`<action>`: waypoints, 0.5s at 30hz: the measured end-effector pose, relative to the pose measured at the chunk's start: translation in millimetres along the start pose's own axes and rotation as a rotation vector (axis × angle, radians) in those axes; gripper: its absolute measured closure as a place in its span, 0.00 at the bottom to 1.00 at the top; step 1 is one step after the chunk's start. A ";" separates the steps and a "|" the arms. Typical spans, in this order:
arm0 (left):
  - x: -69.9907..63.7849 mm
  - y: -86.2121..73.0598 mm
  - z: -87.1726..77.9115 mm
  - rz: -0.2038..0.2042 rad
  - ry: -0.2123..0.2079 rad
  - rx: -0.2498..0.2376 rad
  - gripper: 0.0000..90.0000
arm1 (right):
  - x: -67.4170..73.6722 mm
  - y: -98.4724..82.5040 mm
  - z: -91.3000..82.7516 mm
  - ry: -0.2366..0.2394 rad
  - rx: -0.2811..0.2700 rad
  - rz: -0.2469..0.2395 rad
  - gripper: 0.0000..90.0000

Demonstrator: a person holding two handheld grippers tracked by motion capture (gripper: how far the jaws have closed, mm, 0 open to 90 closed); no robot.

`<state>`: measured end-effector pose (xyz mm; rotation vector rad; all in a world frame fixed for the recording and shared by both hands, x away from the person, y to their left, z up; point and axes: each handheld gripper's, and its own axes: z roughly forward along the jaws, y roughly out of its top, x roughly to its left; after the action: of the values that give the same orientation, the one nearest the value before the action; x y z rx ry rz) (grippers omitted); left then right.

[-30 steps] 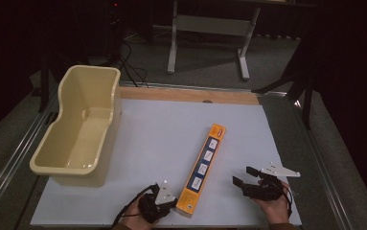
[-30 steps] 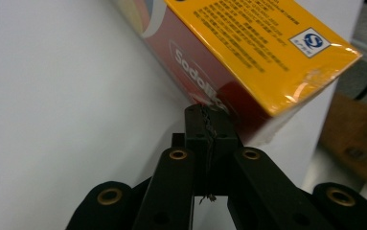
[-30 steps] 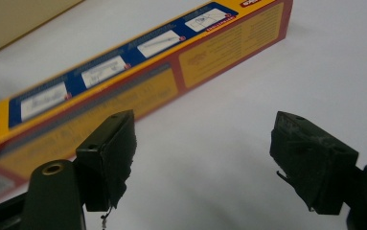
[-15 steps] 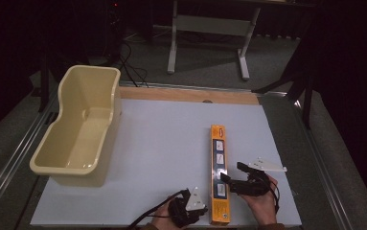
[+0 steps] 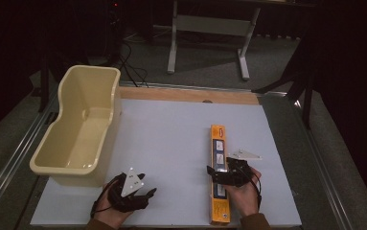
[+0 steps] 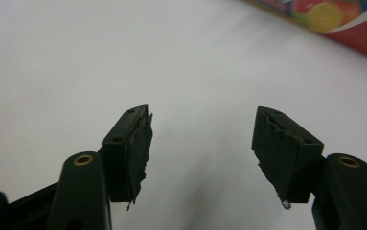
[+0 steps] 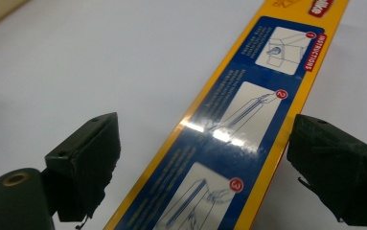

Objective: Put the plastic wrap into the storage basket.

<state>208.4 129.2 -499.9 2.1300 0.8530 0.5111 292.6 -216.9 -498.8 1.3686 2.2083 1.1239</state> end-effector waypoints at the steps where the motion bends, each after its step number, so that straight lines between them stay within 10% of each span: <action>1: 1.7 -1.0 -1.5 0.007 0.008 0.002 0.43 | 0.0 0.0 0.0 0.000 0.000 0.000 0.12; 8: 12.3 -9.0 -6.1 0.003 0.071 -0.023 0.44 | 5.4 1.0 17.1 -0.099 0.127 -0.023 0.12; 15: 18.1 -11.2 -10.1 -0.018 0.094 -0.033 0.44 | 1.2 4.1 20.3 -0.078 0.196 -0.004 0.13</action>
<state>210.4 152.6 -500.9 2.0799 0.9082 0.6158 307.0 -205.6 -508.6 1.4568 2.3132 0.8559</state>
